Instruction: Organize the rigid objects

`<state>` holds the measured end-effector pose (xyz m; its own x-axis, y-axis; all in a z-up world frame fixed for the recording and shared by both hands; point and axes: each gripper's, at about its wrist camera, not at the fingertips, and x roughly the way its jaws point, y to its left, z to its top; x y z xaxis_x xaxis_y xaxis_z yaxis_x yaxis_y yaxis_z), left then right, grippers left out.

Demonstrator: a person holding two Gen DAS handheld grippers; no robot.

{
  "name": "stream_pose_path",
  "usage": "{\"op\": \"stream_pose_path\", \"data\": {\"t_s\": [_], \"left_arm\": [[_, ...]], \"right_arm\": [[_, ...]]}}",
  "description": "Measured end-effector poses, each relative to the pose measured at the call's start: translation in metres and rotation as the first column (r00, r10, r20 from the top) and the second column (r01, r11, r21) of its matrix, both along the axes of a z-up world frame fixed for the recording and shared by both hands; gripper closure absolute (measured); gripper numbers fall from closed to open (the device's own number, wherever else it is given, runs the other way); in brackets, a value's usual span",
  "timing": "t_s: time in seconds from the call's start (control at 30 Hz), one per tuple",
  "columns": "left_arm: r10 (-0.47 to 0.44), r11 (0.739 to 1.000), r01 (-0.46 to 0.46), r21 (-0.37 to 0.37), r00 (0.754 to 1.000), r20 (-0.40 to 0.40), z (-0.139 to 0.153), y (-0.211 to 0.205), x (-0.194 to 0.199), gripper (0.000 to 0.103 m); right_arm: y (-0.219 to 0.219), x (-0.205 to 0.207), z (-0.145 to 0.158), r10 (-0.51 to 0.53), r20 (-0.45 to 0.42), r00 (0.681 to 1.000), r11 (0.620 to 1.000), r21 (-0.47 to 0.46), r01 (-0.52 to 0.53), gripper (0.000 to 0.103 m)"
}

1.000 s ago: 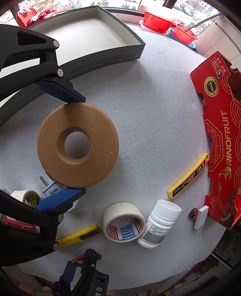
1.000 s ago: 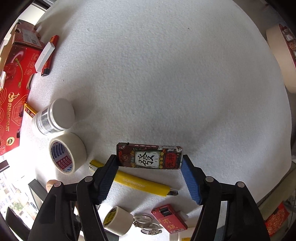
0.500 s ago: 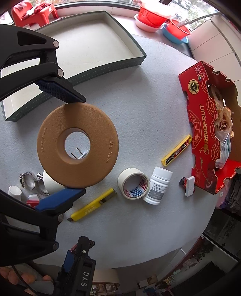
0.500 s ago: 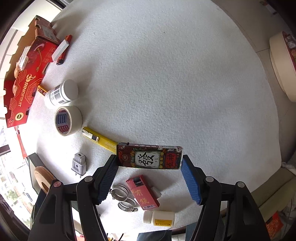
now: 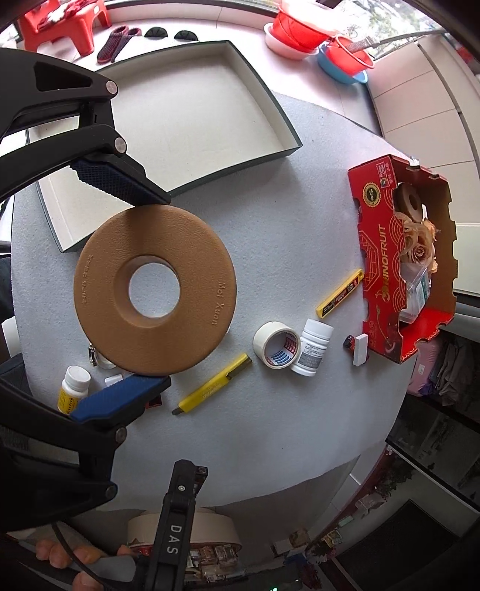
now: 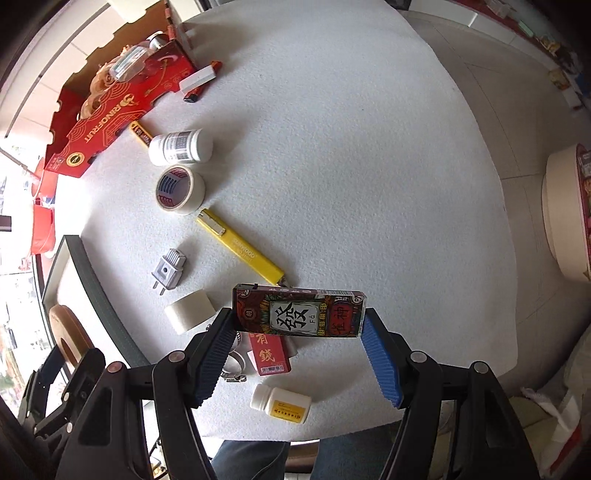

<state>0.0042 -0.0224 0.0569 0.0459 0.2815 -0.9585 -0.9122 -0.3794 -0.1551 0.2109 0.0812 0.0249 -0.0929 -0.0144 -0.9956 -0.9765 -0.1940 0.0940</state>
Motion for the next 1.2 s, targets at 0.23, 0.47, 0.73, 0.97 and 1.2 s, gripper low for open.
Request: {"op": "stream_pose_path", "data": {"t_s": [0.23, 0.47, 0.73, 0.97, 1.2], "left_arm": [[0.225, 0.974, -0.224, 0.031, 0.974, -0.038, 0.008, -0.038, -0.061, 0.014], [0.419, 0.907, -0.42, 0.011, 0.904, -0.088, -0.002, -0.088, -0.133, 0.014], [0.508, 0.856, -0.516, -0.038, 0.852, -0.129, -0.033, -0.101, -0.191, 0.014], [0.455, 0.881, -0.469, -0.053, 0.874, -0.172, -0.055, -0.08, -0.208, 0.014], [0.443, 0.883, -0.462, -0.086, 0.88, -0.173, -0.074, -0.072, -0.215, 0.014]], "right_arm": [[-0.014, -0.079, 0.015, 0.247, -0.022, 0.969, 0.967, 0.065, -0.245, 0.033], [-0.04, -0.175, 0.028, 0.447, -0.092, 0.89, 0.893, 0.109, -0.438, 0.033], [-0.062, -0.276, 0.016, 0.556, -0.164, 0.815, 0.831, 0.105, -0.546, 0.033], [-0.065, -0.324, -0.007, 0.557, -0.179, 0.811, 0.829, 0.069, -0.555, 0.033], [-0.065, -0.337, -0.024, 0.541, -0.166, 0.825, 0.839, 0.031, -0.544, 0.033]]}}
